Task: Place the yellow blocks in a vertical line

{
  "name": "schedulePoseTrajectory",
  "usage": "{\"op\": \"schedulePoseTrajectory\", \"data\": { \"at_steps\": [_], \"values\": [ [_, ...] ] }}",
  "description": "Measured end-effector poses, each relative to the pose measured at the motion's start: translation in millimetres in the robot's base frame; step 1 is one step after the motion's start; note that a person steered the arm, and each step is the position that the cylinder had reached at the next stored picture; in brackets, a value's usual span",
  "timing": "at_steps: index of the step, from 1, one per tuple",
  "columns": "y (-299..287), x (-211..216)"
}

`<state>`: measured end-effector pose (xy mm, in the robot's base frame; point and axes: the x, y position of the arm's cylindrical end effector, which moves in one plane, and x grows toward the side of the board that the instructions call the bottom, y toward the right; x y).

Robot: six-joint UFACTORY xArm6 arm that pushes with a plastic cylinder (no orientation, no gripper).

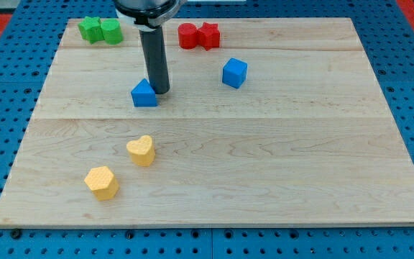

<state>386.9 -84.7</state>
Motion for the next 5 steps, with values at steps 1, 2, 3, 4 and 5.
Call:
{"op": "schedulePoseTrajectory", "data": {
  "at_steps": [1, 2, 3, 4, 5],
  "values": [
    [60.9, 44.0],
    [62.7, 99.0],
    [-3.4, 108.2],
    [-43.4, 131.3],
    [-23.0, 158.7]
  ]
}}
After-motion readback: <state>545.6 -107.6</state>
